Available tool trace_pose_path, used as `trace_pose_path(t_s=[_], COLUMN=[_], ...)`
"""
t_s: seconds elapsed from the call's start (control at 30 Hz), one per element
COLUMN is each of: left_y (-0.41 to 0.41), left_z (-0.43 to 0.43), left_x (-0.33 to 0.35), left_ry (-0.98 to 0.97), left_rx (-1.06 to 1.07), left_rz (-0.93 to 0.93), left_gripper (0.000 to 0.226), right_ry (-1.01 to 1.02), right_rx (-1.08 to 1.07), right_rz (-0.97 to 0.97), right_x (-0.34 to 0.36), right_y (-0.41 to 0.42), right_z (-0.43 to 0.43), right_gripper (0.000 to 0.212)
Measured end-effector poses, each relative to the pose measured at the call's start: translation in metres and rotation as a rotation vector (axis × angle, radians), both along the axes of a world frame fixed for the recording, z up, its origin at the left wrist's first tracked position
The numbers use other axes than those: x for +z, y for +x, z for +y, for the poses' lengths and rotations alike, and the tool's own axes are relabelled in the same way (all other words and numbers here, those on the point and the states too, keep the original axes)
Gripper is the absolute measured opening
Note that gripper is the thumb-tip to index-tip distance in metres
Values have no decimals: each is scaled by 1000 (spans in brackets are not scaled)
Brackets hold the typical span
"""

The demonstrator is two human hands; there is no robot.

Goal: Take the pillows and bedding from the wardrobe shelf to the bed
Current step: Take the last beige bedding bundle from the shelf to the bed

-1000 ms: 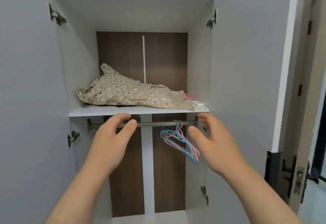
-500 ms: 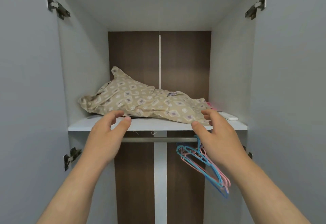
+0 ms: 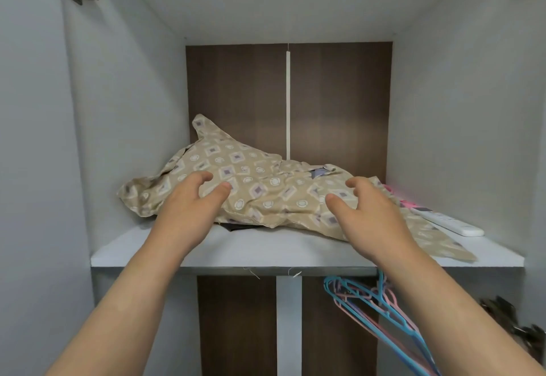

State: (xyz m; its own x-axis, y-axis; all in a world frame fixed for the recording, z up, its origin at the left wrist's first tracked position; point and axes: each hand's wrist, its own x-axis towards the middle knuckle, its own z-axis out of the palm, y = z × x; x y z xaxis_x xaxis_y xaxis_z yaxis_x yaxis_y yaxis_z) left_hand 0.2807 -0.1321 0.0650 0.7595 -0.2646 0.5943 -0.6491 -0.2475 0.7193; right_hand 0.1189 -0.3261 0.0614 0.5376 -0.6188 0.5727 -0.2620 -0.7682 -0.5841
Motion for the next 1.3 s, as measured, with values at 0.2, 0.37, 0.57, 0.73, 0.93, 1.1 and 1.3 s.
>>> trace_pose_path(t_s=[0.2, 0.37, 0.57, 0.73, 0.93, 1.1, 1.3], left_y=[39, 75, 149, 210, 254, 269, 267], left_z=[-34, -63, -97, -103, -116, -133, -136], left_x=[24, 46, 58, 55, 48, 32, 19], left_ry=[66, 131, 323, 611, 593, 554, 441], left_rx=[87, 165, 336, 504, 407, 463, 475], left_rz=[-26, -43, 11, 85, 186, 175, -41], left_gripper=[56, 63, 59, 72, 116, 122, 54], right_ry=[48, 103, 171, 188, 118, 62, -54], right_rx=[-43, -84, -26, -41, -103, -312, -300], right_rz=[17, 107, 334, 460, 507, 367, 237], right_x=[26, 42, 47, 39, 18, -5, -7], right_y=[50, 89, 130, 165, 203, 208, 202], right_z=[-41, -95, -144, -167, -181, -190, -186], right_gripper=[57, 60, 36, 65, 71, 99, 89])
